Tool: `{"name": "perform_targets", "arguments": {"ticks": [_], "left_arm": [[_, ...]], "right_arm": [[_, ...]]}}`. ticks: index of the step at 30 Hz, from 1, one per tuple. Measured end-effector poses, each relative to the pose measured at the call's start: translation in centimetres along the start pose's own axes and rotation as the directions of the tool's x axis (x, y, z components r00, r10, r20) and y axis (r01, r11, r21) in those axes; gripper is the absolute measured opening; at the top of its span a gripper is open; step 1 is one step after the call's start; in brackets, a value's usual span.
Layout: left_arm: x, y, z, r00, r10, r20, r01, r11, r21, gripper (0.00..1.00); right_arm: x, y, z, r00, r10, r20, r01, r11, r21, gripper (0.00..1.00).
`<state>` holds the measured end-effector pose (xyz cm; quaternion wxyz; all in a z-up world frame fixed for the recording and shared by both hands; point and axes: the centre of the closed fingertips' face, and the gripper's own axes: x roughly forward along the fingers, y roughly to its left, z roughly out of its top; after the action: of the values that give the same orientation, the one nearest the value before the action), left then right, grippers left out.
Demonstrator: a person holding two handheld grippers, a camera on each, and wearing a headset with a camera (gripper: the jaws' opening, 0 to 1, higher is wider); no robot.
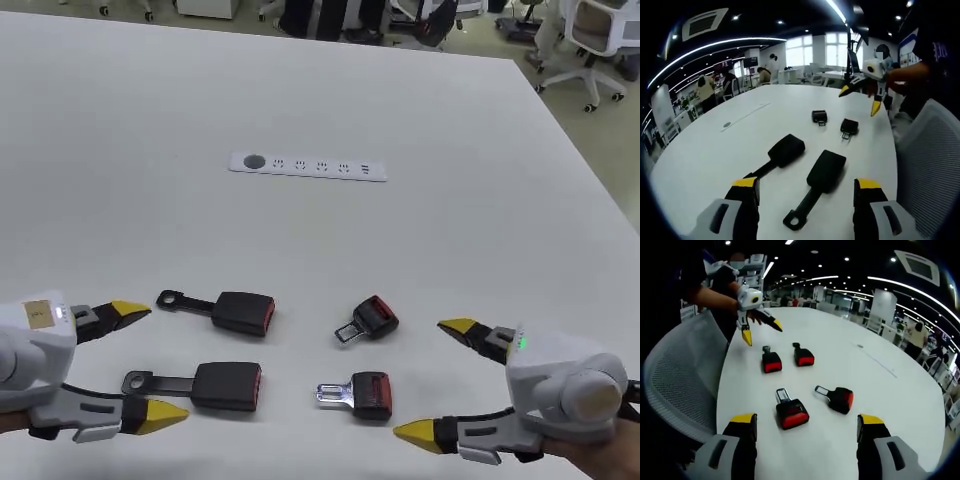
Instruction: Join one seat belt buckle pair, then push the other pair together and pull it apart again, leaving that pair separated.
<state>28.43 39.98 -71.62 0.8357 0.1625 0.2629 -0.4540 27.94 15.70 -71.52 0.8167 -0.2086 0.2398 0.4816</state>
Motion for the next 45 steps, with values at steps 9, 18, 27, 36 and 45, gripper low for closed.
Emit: {"name": "perform_targets", "arguments": {"ticks": [9,18,27,36,45], "left_arm": [[1.5,-1.0,-0.6,0.9932,-0.077,-0.087,0.083,0.994,0.073,0.60],[2.8,-1.5,-1.6,0.9771,-0.137,-0.163,0.157,0.981,0.114,0.50],[3.8,-1.5,-2.3,0.9590,-0.167,-0.229,0.206,0.965,0.160,0.46],[4.9,-2.0,-2.5,0.9389,-0.205,-0.276,0.261,0.948,0.183,0.42],[5.7,-2.4,-3.0,0.9182,-0.234,-0.319,0.306,0.932,0.196,0.37]], "right_arm": [[1.0,0.9,-0.5,0.9970,0.062,-0.046,-0.066,0.993,-0.095,0.70],[2.1,1.5,-1.4,0.9897,0.109,-0.093,-0.123,0.981,-0.152,0.58],[3.3,1.8,-2.0,0.9809,0.146,-0.128,-0.169,0.967,-0.189,0.50],[4.4,2.4,-2.2,0.9698,0.185,-0.159,-0.216,0.954,-0.207,0.41],[5.2,2.9,-2.4,0.9574,0.210,-0.198,-0.253,0.940,-0.227,0.34]]}}
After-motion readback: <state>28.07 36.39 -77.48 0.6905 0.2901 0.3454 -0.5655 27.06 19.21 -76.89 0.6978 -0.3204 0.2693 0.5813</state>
